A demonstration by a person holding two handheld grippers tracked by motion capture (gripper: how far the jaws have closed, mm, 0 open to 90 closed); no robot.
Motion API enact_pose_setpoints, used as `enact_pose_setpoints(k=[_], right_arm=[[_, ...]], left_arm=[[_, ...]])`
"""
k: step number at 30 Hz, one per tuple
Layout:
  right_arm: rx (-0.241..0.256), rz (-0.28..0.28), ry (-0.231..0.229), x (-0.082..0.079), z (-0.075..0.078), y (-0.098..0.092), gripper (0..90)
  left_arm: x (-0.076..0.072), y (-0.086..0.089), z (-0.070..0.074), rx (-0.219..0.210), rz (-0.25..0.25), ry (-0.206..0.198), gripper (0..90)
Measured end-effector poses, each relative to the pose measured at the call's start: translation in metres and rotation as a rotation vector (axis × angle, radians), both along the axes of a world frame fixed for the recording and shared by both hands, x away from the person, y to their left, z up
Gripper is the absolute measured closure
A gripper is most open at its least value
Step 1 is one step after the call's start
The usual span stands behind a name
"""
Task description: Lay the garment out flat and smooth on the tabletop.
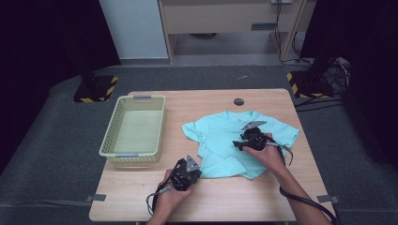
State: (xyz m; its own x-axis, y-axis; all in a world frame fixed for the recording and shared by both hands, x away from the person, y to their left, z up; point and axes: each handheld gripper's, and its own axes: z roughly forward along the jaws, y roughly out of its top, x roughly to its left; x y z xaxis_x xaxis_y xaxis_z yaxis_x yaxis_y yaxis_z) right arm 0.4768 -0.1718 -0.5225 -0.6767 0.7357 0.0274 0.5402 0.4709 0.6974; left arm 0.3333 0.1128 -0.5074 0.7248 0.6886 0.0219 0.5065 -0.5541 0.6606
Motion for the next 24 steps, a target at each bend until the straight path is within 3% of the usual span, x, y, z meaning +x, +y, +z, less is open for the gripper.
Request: enact_pose_setpoints(k=[4,7,18,24], right_arm=[[-0.007,-0.005,0.009,0.002,-0.003,0.002,43.2],[0.003,-0.006,0.006,0.002,-0.004,0.001,46.5],[0.009,0.005,0.031,0.001,-0.001,0.0,77.0],[0.027,0.003,0.035,-0.002,0.003,-0.001,81.7]], left_arm=[[-0.002,0.005,0.003,-0.002,0.003,0.0,87.5],[-0.008,0.009,0.002,0.0,-0.001,0.005,87.5],[-0.027,0.017,0.005,0.013,-0.024,0.021,87.4],[-0.03,0.018,0.003,0.012,-0.026,0.026,87.4]])
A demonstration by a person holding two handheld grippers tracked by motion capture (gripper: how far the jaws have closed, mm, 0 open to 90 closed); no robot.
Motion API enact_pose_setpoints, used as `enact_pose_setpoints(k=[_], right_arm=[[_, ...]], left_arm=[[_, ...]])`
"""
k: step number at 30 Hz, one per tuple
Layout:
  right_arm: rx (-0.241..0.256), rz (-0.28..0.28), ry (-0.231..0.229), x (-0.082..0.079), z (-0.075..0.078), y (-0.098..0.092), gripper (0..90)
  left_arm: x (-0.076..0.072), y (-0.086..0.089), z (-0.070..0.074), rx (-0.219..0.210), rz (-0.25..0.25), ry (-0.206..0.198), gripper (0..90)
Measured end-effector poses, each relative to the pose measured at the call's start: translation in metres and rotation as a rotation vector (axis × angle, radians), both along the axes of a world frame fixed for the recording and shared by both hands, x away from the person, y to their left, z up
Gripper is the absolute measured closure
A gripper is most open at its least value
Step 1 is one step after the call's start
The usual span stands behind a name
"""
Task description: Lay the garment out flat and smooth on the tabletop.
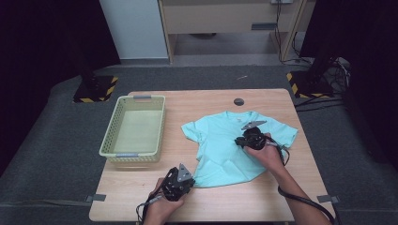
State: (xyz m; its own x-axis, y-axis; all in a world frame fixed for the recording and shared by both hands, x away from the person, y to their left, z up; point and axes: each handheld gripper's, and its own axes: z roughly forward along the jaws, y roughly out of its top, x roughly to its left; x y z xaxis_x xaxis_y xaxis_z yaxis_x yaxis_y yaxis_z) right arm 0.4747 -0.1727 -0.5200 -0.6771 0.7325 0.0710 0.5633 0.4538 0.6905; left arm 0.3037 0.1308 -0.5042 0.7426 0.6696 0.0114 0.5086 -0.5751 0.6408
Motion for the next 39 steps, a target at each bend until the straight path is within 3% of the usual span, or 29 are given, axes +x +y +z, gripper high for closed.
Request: enact_pose_setpoints(k=[7,14,22,28,39], right_arm=[[0.017,-0.007,-0.015,-0.004,0.007,-0.01,82.3],[0.052,-0.008,-0.024,-0.018,0.024,-0.025,84.5],[0.09,-0.028,-0.024,-0.045,0.037,-0.066,84.6],[0.137,-0.056,-0.024,-0.069,0.04,-0.097,84.6],[0.164,-0.083,-0.015,-0.115,0.038,-0.137,84.6]], left_arm=[[-0.002,-0.001,-0.002,0.01,-0.01,0.002,87.4],[-0.003,0.0,0.0,0.007,-0.015,0.003,87.5],[-0.004,-0.003,0.001,0.008,-0.026,0.0,87.5],[-0.006,-0.007,0.002,0.015,-0.044,-0.002,87.5],[-0.014,-0.01,0.003,0.023,-0.068,-0.001,87.5]])
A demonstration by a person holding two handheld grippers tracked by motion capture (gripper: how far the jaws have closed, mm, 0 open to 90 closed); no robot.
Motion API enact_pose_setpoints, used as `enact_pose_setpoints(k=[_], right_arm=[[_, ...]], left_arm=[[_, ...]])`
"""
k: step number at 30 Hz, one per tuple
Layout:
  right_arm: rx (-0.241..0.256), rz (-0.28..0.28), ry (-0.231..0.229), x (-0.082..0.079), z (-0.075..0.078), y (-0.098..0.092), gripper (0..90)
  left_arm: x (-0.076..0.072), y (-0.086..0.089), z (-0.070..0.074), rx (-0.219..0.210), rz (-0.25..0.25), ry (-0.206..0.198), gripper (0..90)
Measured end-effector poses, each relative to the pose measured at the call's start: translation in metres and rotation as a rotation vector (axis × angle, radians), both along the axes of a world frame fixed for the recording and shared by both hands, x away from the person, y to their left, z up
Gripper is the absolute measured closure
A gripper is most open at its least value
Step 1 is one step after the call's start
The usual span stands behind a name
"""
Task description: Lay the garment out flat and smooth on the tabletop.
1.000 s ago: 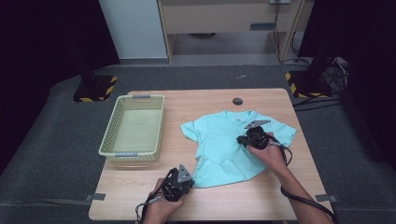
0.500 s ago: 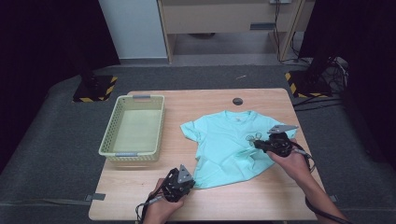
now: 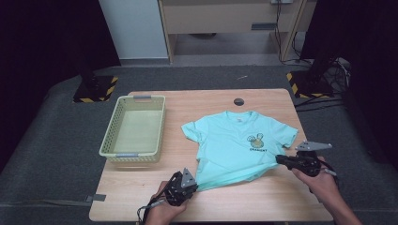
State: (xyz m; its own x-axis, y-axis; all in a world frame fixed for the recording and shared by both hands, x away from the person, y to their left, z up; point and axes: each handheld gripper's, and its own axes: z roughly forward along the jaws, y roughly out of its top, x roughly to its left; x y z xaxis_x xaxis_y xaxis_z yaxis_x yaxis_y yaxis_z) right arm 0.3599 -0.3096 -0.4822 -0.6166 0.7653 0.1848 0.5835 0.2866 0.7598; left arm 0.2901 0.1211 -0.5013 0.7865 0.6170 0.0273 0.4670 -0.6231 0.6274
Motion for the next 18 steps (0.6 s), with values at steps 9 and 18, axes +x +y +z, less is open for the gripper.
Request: enact_pose_setpoints(k=[9,18], right_arm=[[-0.018,-0.024,0.03,-0.031,-0.013,-0.018,84.4],[-0.032,-0.039,0.043,-0.051,-0.022,-0.029,84.2]], left_arm=[[-0.006,-0.009,0.002,0.007,-0.042,-0.01,87.5],[-0.01,-0.015,0.003,0.008,-0.068,-0.017,87.5]])
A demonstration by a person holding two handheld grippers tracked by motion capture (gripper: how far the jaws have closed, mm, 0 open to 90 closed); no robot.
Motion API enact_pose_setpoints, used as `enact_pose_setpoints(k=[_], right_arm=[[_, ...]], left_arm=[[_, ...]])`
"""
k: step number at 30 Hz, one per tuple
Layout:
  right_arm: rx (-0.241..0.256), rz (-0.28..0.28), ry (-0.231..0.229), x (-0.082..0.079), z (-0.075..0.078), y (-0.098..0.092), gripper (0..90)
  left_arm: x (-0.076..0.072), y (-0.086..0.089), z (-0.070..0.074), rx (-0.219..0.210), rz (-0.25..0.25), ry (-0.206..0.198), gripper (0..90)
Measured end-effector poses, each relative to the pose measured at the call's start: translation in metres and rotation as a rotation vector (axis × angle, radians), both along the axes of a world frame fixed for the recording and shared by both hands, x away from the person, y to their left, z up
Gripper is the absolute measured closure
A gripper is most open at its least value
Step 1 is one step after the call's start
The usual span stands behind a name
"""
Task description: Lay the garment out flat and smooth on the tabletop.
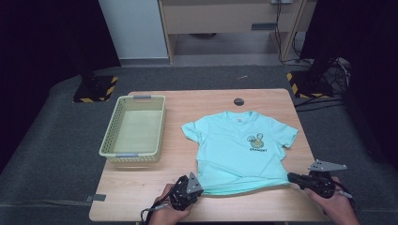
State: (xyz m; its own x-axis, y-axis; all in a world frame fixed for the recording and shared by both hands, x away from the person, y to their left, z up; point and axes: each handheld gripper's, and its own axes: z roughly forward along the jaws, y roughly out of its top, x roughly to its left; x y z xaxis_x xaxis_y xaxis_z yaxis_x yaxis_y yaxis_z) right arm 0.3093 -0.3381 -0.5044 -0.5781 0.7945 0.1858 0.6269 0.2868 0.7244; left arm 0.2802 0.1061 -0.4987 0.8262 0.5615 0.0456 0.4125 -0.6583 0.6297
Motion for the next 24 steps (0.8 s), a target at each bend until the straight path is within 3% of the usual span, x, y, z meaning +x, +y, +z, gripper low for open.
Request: enact_pose_setpoints(k=[15,24], right_arm=[[-0.005,-0.022,-0.007,-0.031,0.006,-0.013,83.5],[-0.02,-0.022,0.009,-0.044,0.001,-0.017,82.8]], left_arm=[[-0.002,-0.005,0.0,0.001,-0.032,0.001,87.4],[-0.015,-0.003,-0.001,0.022,-0.075,0.015,87.5]])
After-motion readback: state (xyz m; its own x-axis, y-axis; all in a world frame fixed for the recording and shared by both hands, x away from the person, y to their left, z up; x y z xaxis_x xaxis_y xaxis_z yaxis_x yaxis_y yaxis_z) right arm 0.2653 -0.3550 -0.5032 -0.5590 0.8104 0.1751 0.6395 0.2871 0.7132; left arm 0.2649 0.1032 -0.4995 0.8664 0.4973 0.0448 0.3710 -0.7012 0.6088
